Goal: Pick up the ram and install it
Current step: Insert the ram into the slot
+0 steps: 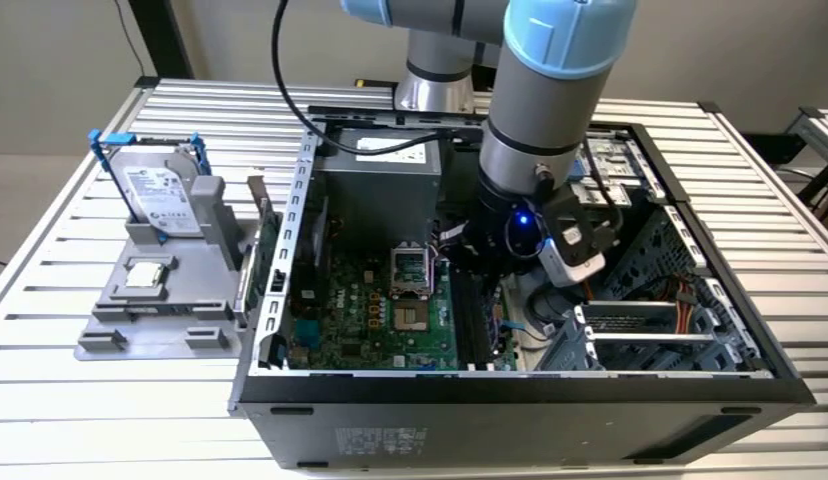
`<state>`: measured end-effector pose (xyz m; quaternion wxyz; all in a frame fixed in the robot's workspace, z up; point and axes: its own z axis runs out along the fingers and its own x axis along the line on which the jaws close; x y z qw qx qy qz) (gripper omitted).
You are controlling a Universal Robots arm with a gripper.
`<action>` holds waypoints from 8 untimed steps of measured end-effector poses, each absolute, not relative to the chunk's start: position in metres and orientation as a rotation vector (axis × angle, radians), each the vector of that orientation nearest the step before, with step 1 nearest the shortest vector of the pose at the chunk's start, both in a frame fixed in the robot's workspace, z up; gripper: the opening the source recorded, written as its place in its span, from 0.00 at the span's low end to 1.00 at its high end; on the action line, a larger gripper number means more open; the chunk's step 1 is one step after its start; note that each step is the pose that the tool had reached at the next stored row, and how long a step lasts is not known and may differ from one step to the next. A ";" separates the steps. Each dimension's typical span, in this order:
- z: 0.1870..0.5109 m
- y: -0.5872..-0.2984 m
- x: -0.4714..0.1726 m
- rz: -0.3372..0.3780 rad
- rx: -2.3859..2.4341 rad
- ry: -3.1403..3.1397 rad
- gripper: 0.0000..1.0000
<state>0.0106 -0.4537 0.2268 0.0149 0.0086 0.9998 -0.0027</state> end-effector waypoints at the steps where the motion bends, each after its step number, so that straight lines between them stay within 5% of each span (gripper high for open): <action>1: 0.227 -0.454 0.011 -0.008 0.026 3.112 0.00; 8: 0.223 -0.455 0.011 -0.008 0.009 3.112 0.00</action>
